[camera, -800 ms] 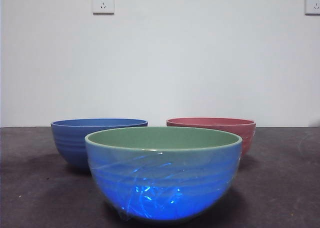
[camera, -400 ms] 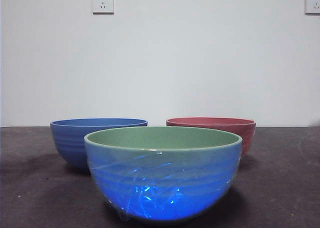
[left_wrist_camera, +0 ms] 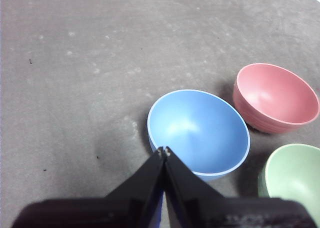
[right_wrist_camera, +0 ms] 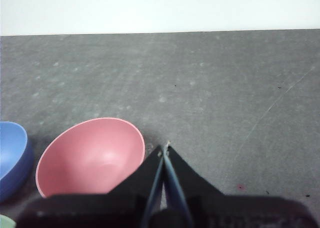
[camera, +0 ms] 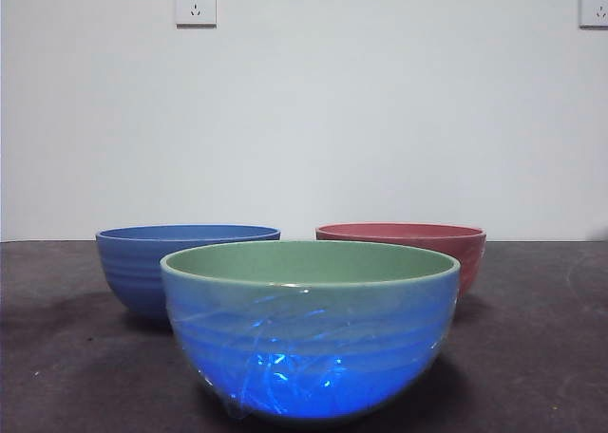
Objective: Pick up the green bowl on the top,put the green bowl on the left,pick up the red bowl in the middle,put the red bowl on the right
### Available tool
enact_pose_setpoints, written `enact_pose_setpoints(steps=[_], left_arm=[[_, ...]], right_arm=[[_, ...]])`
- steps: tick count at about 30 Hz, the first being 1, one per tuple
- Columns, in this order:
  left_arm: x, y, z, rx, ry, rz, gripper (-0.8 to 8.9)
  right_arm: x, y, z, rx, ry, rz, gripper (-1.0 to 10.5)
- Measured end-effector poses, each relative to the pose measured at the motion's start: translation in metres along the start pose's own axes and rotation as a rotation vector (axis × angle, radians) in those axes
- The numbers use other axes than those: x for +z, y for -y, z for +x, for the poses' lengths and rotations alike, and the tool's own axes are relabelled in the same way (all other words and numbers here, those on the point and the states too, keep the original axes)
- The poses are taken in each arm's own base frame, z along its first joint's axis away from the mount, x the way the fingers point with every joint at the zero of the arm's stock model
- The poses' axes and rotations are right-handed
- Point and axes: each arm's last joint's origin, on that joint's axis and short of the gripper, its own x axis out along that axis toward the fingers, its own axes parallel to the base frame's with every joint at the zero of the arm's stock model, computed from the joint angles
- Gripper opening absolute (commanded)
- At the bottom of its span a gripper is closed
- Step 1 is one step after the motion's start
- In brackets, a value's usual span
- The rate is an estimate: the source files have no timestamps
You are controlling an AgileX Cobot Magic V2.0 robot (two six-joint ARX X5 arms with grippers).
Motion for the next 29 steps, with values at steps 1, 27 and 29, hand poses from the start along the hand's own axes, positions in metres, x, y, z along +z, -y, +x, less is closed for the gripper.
enact_pose_setpoints(steps=[1,27,29], left_arm=[[-0.001,0.001,-0.004,0.006,0.008,0.002,-0.03],[-0.114,-0.023,0.021,0.278,0.424,0.159,-0.03],[-0.12,-0.025,0.025,0.283,0.403,0.143,-0.03]], right_arm=[[0.0,0.0,0.0,0.0,0.0,0.0,0.0],[-0.002,0.0,0.0,-0.003,-0.018,-0.003,0.0],[-0.002,0.0,0.0,-0.003,-0.018,-0.003,0.0]])
